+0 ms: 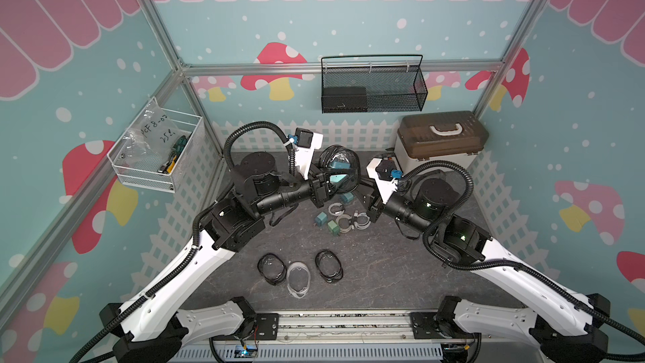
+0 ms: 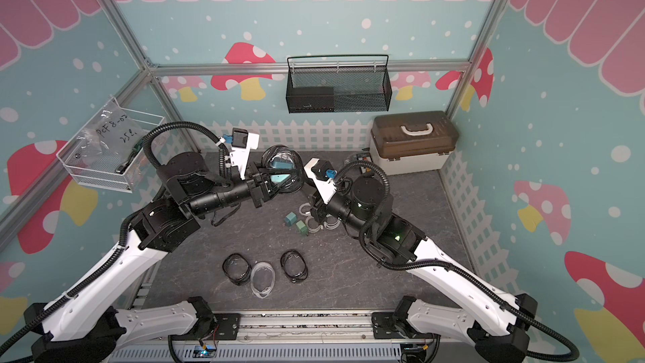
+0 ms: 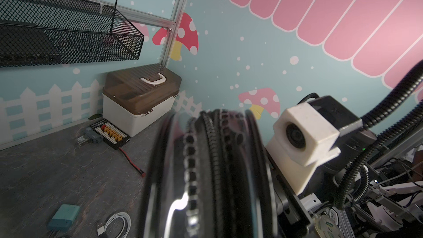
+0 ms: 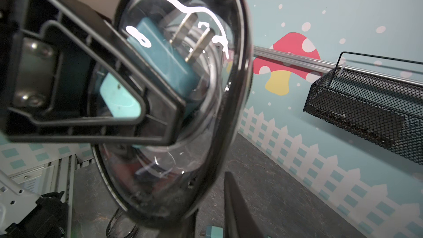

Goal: Pack away charging kits
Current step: Zip the zipper on the storage bag.

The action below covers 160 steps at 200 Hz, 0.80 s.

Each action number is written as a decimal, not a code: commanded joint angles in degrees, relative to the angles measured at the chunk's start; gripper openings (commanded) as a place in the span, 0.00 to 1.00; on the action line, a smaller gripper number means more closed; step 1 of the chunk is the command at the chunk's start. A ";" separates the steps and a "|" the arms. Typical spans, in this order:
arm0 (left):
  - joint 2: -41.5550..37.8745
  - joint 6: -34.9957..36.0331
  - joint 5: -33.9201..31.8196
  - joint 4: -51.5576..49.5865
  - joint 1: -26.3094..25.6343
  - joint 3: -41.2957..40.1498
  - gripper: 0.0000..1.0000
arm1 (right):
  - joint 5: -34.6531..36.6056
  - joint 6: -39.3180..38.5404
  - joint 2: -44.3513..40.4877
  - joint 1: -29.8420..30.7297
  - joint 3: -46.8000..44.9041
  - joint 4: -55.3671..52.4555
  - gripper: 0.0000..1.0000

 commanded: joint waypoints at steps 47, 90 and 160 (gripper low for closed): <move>-0.16 1.58 -0.33 -3.20 -0.06 -0.59 0.00 | 3.77 -2.03 -0.25 0.18 2.13 1.84 0.00; -2.75 1.44 -0.15 -2.52 -0.06 -4.62 0.00 | 9.03 -3.96 -0.24 0.09 2.82 1.21 0.00; -8.49 0.97 -0.75 -0.75 -0.06 -14.48 0.00 | 12.66 -7.60 1.20 -0.09 6.28 -0.82 0.00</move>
